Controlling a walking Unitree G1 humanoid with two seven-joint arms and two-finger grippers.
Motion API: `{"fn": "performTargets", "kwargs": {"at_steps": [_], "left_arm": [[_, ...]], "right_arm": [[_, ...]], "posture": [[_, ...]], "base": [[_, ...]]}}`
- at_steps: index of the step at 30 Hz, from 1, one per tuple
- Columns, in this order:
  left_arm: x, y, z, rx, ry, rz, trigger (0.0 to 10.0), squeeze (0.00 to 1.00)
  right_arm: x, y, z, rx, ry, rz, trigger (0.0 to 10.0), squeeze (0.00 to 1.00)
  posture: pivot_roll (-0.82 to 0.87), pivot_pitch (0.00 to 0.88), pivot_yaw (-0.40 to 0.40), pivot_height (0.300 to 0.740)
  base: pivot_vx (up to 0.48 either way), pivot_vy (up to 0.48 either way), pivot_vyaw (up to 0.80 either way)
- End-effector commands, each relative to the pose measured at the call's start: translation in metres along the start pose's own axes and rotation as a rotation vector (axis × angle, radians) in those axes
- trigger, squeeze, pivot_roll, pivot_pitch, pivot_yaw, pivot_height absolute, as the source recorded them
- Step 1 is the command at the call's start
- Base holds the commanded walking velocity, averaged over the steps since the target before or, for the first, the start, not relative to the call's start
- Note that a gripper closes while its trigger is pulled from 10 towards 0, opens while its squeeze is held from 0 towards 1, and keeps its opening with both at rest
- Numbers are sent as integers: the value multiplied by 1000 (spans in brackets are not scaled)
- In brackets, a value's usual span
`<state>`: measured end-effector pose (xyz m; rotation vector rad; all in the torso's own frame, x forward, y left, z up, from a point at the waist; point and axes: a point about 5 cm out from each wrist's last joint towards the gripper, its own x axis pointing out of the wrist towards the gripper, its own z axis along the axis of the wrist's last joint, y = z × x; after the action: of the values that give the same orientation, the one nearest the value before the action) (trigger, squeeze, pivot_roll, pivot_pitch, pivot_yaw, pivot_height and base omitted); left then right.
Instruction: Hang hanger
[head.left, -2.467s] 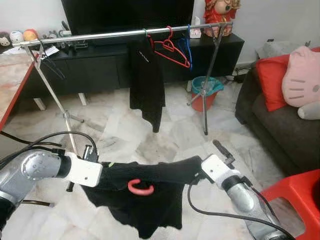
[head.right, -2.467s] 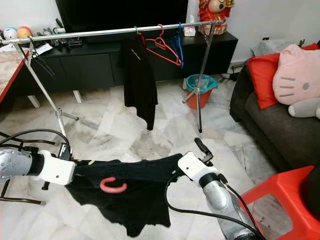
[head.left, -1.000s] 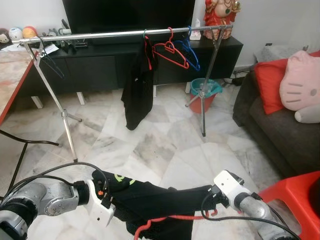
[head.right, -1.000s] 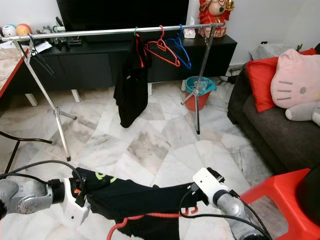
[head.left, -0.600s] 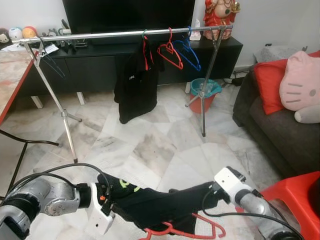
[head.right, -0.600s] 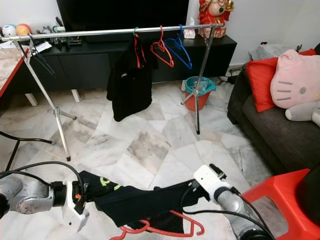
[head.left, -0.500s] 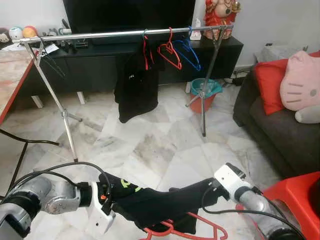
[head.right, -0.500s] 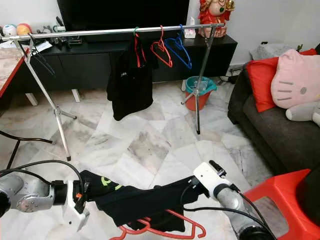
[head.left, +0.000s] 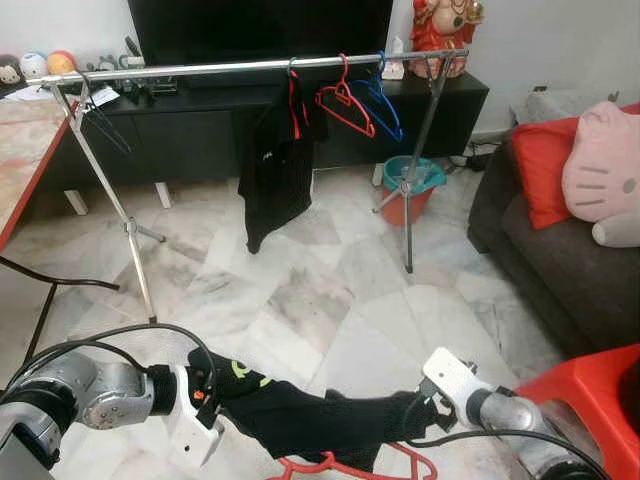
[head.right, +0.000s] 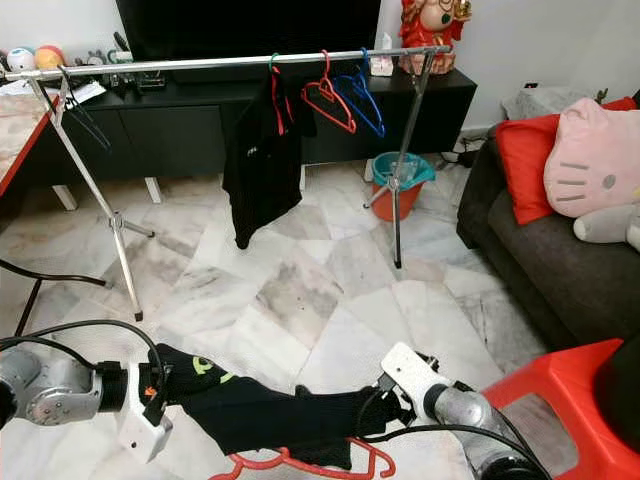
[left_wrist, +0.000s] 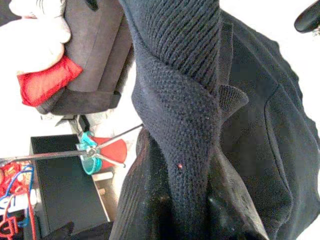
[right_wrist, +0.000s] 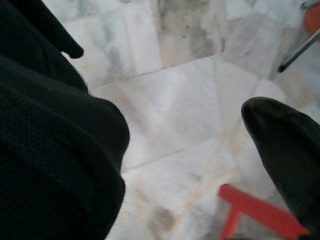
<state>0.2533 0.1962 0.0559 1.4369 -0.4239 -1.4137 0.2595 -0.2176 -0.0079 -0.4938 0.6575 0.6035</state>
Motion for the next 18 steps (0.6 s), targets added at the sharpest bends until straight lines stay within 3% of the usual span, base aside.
{"fn": "performTargets", "kwargs": {"at_steps": [1, 11, 14, 18], "left_arm": [[-1, 6, -1, -6, -9, 15, 10000, 0], [0, 3, 0, -37, -12, 3, 10000, 0], [-1, 2, -1, -48, -7, -1, 10000, 0], [-1, 2, 1, -58, -16, -2, 10000, 0]], "right_arm": [[-7, -8, -2, 27, -5, 18, 10000, 1000], [-21, -3, -5, 7, -9, 258, 10000, 1000], [-23, -12, -6, -26, 31, 217, 10000, 1000], [-25, -12, -5, -13, 28, 257, 10000, 1000]], "posture": [[67, 0, -7, 740], [73, 0, -6, 740], [71, 0, -4, 740], [76, 0, -1, 740]], "base": [[0, 0, 0], [0, 0, 0], [0, 0, 0], [0, 0, 0]]}}
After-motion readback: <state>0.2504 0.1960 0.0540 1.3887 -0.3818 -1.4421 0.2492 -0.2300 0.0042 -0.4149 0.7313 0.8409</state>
